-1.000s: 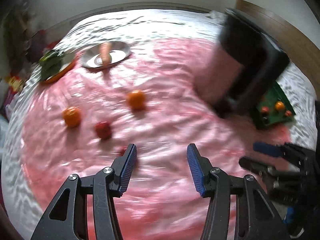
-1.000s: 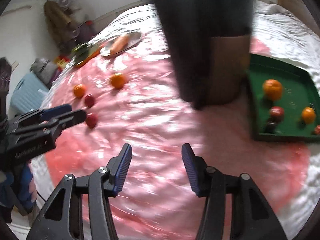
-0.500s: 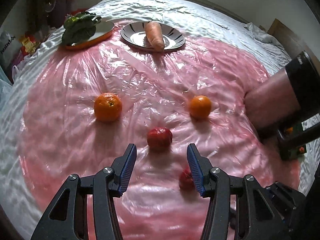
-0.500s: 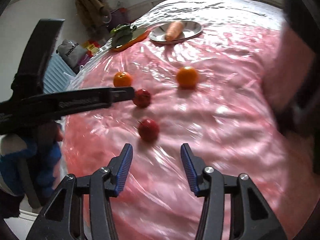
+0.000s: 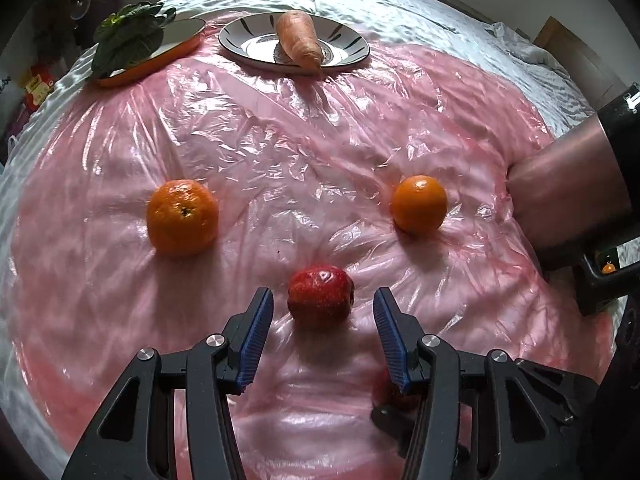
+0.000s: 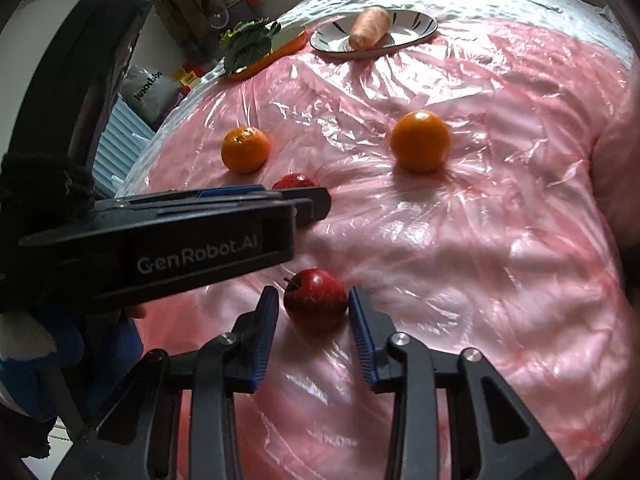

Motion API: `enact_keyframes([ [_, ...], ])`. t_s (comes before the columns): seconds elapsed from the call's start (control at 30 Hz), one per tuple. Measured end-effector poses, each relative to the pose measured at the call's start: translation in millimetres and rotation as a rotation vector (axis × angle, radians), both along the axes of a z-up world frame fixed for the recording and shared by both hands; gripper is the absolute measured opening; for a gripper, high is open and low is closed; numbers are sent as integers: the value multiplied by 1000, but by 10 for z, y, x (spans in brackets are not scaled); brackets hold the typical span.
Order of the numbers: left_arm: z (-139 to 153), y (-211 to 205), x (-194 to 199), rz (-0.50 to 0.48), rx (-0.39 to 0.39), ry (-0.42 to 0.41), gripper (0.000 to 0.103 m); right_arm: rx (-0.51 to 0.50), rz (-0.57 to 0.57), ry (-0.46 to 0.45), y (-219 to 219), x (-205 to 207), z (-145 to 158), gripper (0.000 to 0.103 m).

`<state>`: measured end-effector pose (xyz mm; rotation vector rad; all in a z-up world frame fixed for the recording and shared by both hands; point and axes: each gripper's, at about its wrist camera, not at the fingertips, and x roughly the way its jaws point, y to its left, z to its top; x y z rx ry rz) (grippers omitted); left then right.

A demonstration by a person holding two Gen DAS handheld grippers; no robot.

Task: Organize fruits
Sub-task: 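Lower the left gripper around a red apple while the right gripper approaches another apple, then close the left gripper on one red apple while the right gripper grasps another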

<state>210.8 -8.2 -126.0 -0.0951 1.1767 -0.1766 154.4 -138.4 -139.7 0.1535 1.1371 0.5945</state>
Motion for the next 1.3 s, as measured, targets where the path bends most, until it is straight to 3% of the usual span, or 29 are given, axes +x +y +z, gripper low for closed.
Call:
enact_keyframes([
  [0.1,-38,-1,46,-5,1,8,44,-7,8,10,35,23,-44,66],
  [0.2,-88,-7,72,-14,-5,20,33,-23,17,14,58,41,-80,60],
  [0.3,-120,-11,64,-22,1,22,30,-43,36,8,93,55,-93,60],
  [0.63,-103,51,33,-28,-30,7,30,16,36,36,-8,103,-138,59],
  [1.07,173,209,-21,13,-117,-16,30,91,1,54,-172,116,-30,59],
  [1.3,242,251,-82,27,-106,-26,30,85,-19,42,-292,81,47,59],
])
